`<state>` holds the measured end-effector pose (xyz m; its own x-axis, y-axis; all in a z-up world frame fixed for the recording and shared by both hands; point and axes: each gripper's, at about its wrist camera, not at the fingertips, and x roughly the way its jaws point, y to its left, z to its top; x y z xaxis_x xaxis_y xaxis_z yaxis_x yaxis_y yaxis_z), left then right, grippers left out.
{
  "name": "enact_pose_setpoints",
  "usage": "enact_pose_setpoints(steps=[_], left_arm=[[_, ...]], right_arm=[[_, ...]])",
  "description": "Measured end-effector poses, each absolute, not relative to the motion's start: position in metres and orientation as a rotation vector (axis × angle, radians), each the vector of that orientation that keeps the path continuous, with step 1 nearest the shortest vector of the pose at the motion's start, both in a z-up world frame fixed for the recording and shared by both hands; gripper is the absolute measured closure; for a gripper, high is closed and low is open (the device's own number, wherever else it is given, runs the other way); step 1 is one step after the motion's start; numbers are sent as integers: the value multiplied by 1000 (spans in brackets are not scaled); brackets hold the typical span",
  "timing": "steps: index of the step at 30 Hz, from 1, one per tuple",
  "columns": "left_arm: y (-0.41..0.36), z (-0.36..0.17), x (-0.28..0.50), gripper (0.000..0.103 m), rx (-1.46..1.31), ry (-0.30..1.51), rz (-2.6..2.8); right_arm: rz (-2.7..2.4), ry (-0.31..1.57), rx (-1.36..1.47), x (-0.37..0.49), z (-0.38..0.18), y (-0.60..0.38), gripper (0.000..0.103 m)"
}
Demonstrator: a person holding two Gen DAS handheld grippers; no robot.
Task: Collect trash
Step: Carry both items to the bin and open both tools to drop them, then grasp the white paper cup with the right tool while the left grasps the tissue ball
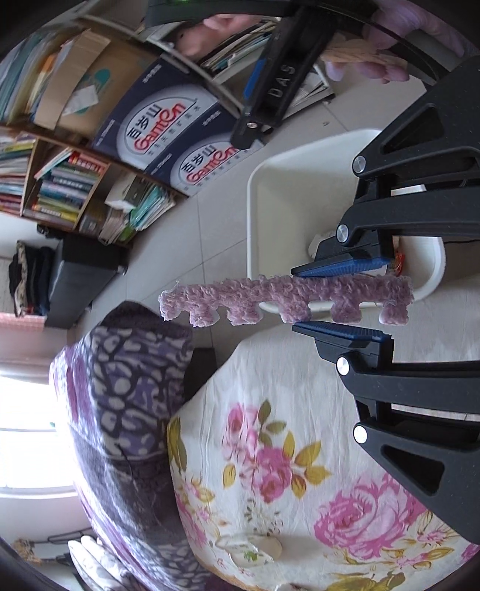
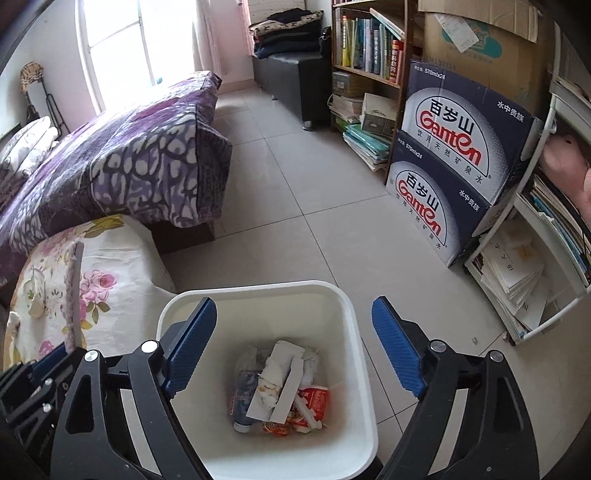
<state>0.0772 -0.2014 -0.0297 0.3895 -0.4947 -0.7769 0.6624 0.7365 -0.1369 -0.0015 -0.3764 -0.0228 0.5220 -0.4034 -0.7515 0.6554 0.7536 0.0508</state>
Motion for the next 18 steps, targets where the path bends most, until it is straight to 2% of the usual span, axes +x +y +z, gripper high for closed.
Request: enact_pose_setpoints(steps=[6,7,9,18], left_arm=[[-220,-44,69,78,186,989,-857],[-222,-46,69,75,173,1007,-877],[-221,-49,72,56,128,1048,-914],[-196,-53,92,54,93,1059,-840]], right_arm=[[-682,776,399,-12,-21,-394,18],[-685,775,408,-13,-21,-396,18],[-687,774,427,-14,-22,-399,18],[-647,777,434,3,-24,-385,16]])
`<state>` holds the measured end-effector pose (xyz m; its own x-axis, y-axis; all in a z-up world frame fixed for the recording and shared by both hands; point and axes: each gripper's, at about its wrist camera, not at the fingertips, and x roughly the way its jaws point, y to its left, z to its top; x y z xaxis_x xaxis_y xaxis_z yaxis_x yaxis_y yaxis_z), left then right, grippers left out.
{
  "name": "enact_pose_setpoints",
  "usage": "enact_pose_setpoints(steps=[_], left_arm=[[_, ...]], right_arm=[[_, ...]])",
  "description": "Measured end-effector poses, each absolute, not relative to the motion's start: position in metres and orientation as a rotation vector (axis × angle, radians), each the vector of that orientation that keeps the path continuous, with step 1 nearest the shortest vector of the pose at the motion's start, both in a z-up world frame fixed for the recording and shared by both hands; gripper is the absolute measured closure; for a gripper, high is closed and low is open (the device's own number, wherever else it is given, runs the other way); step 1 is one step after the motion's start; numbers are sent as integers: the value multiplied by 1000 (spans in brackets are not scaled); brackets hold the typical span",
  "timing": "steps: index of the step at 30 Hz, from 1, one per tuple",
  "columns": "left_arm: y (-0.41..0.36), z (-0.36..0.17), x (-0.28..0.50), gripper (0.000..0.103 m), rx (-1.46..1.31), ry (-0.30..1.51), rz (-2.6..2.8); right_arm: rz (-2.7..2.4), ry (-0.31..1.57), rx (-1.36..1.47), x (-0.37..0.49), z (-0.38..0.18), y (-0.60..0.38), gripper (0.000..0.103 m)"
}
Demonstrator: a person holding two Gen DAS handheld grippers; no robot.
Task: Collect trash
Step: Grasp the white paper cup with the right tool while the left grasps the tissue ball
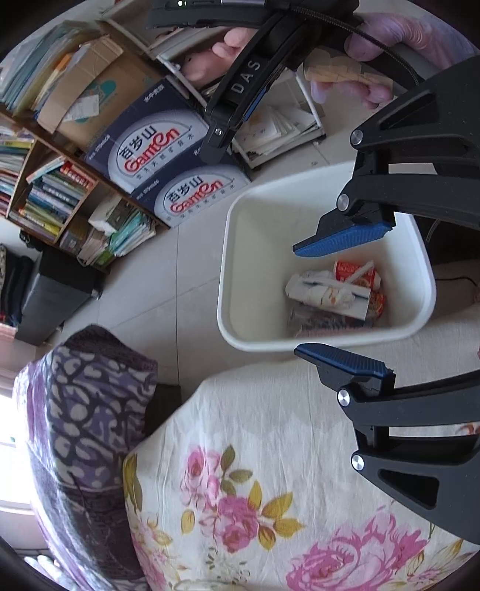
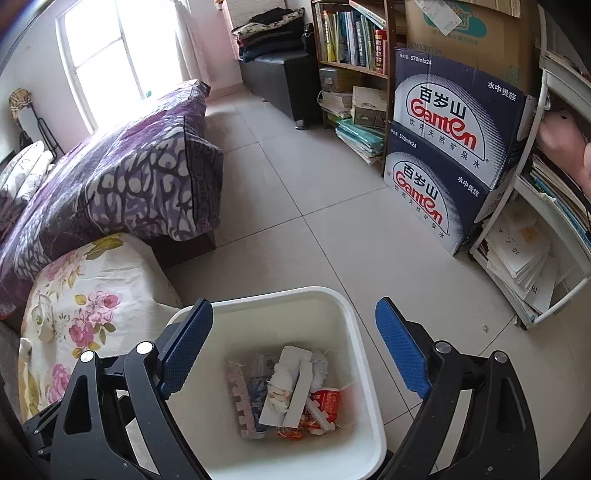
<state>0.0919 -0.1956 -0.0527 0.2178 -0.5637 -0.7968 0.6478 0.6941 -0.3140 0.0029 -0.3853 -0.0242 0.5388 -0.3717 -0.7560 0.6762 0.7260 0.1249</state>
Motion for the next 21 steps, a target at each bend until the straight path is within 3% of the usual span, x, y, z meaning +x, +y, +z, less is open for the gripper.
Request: enact_pose_setpoints(steps=[12,21], left_arm=[[-96,-57,152,16,226,969,-358],[71,-77,258,16,135,1040,27]], right_arm=[[-492,783,350,59,-38,-315,11],[-211,776,291,137,-44,-234,8]])
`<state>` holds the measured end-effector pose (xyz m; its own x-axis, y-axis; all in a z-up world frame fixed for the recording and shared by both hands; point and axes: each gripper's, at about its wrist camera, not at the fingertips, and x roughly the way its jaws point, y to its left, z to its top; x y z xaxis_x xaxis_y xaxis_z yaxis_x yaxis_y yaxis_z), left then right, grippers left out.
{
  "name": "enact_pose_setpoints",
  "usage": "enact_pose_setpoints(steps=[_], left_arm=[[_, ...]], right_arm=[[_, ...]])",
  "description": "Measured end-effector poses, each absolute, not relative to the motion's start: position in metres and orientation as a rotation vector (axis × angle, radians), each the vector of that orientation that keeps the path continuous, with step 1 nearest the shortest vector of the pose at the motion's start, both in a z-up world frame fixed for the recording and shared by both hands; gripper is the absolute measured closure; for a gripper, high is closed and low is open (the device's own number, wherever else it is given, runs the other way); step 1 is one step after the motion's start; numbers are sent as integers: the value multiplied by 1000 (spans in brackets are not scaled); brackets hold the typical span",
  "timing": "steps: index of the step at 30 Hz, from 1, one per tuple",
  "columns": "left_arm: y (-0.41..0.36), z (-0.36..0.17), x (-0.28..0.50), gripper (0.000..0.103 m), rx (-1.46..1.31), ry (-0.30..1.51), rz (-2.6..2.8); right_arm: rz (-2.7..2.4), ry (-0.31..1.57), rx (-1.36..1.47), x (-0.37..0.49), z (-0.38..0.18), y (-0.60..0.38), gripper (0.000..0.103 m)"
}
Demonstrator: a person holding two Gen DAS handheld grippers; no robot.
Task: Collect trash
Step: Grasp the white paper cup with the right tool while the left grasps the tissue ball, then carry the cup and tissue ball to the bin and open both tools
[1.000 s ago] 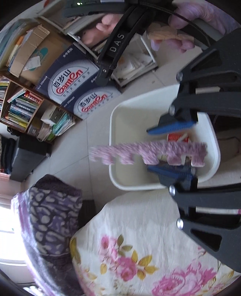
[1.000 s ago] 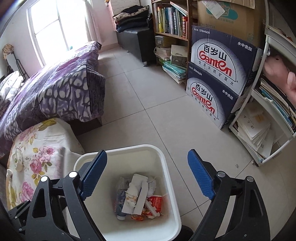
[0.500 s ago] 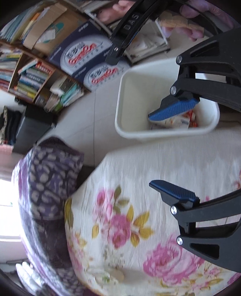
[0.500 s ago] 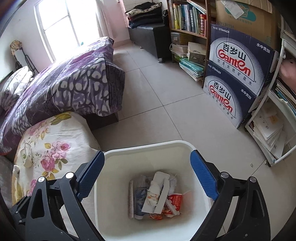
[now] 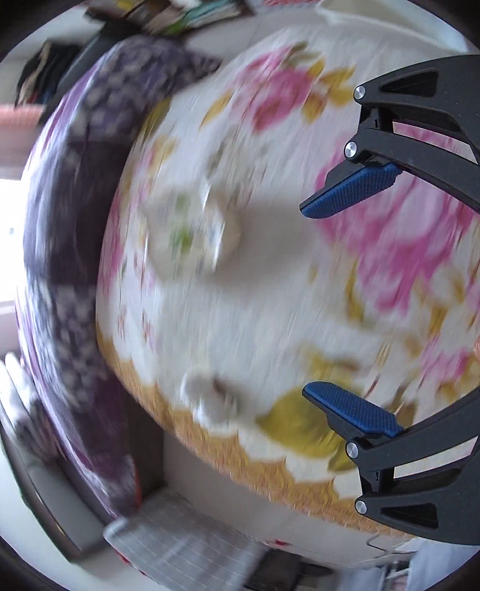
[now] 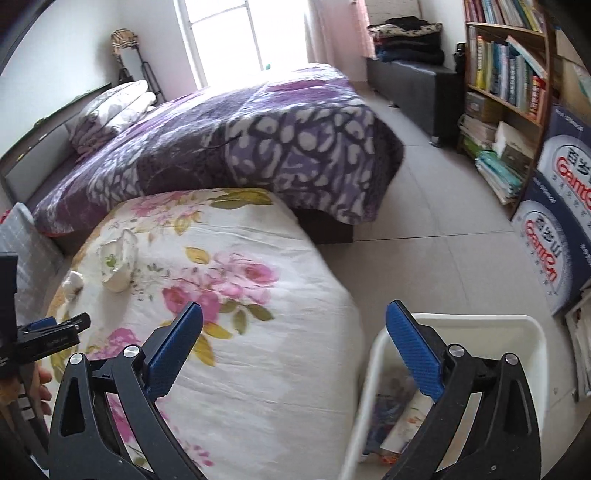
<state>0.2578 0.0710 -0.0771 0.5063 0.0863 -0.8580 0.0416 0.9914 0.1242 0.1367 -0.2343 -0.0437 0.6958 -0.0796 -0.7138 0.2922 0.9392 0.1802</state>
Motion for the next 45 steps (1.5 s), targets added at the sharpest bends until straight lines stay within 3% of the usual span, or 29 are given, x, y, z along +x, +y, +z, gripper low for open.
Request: enact_pose_setpoints(steps=[8,21,23,25,27,28,29,30,37,45], left_arm=[[157,-96,316,16,187,988,70],[164,-114,361,16,224,925,-148],[163,-116,363,17,224,923,-156],[162,-119,364,25,232,930,-156],[162,-124,363,41,230,944,-152],[164,-124,361,44,215,939,-151],[165,-124,360,58,201,940,-146],[166,-124,358,61,181,947,-145],[177,-111,339,64,65,987,-152],[170,-46,293,64,76,919,-146]], right_arm=[[2,795,234,228,-51,-139,8],[231,954,206,344,-98,-52,9],[245,970,212,349,-104,-50,26],[252,976,204,352,-107,-46,52],[270,989,223,352,-108,-45,66],[288,998,241,351,-107,-44,74],[288,1003,244,351,-108,-44,74],[285,998,238,347,-107,-42,74],[294,938,248,314,-84,-28,75],[297,840,262,262,-20,-36,74]])
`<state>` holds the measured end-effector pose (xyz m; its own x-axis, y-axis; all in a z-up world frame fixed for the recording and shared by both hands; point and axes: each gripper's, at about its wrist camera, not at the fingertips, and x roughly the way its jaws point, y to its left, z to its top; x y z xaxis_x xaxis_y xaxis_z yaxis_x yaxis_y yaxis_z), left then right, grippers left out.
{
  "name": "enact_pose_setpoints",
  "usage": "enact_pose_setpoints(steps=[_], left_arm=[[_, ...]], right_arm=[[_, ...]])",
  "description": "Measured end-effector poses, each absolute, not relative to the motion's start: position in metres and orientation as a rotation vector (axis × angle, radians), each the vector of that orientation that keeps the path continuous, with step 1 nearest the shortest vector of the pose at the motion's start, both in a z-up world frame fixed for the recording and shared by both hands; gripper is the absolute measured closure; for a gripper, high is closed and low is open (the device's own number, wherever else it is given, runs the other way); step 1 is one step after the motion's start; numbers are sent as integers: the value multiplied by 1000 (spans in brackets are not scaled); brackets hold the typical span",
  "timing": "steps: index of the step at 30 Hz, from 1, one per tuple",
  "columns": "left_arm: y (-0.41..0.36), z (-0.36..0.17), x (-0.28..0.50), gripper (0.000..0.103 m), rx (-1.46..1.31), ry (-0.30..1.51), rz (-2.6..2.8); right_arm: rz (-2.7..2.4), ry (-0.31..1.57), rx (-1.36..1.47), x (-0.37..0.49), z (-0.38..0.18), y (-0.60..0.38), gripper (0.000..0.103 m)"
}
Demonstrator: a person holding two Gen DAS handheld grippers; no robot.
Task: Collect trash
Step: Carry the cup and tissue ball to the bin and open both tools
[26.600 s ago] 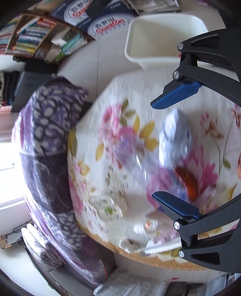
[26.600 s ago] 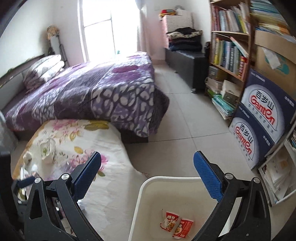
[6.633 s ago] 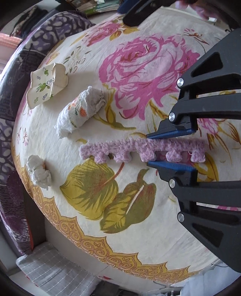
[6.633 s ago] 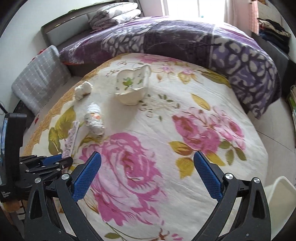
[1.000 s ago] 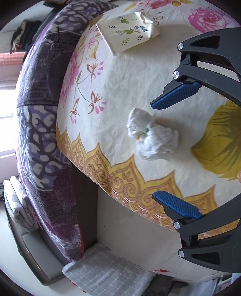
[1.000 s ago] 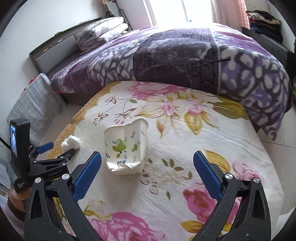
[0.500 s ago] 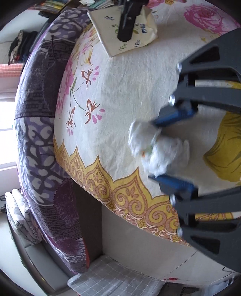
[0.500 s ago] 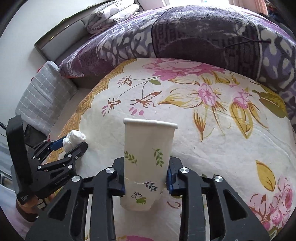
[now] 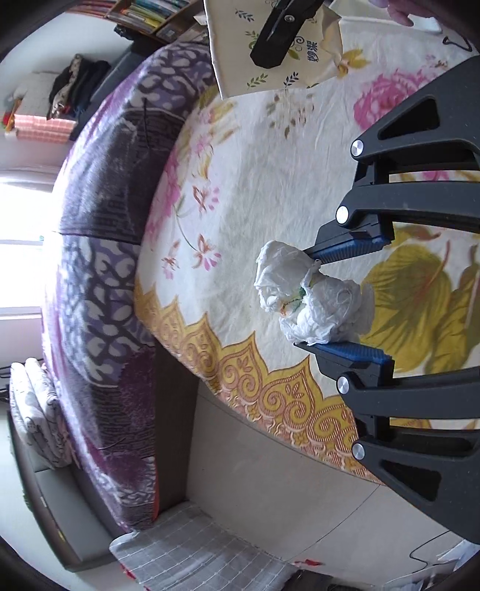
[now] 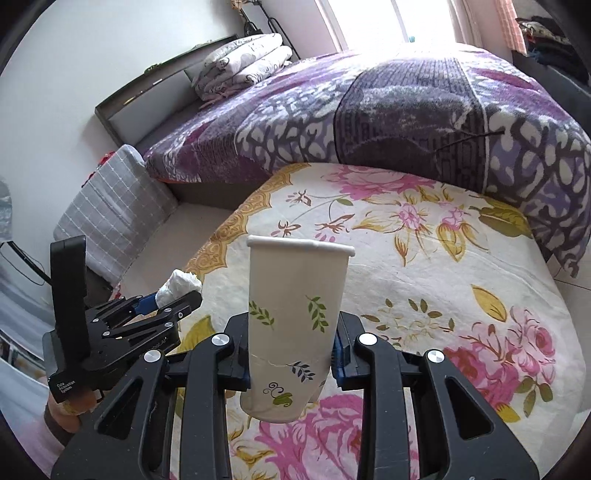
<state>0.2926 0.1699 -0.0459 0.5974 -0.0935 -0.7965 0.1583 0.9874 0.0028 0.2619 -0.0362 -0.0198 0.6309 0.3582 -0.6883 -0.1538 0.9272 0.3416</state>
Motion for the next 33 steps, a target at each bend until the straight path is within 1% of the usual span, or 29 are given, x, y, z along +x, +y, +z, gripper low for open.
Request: enact_pose_setpoints(steps=[10,16,20,27,33], left_arm=[[133,32,227,64,52,831,-185],[97,49,190,64,22,824,-219],[75,45,171,64,-31,843,-251],[37,17,148,64,-159,891,-262],[1,-16,131,64,-135,897,-254]], right_arm=[[218,748,282,184,43,-82,73],[142,728,318,143,57,-121,73],[94,708,317,121,59,-145,73],[4,693,311,89,45,-187,73],[-85,699,305,67,25,-228,72]])
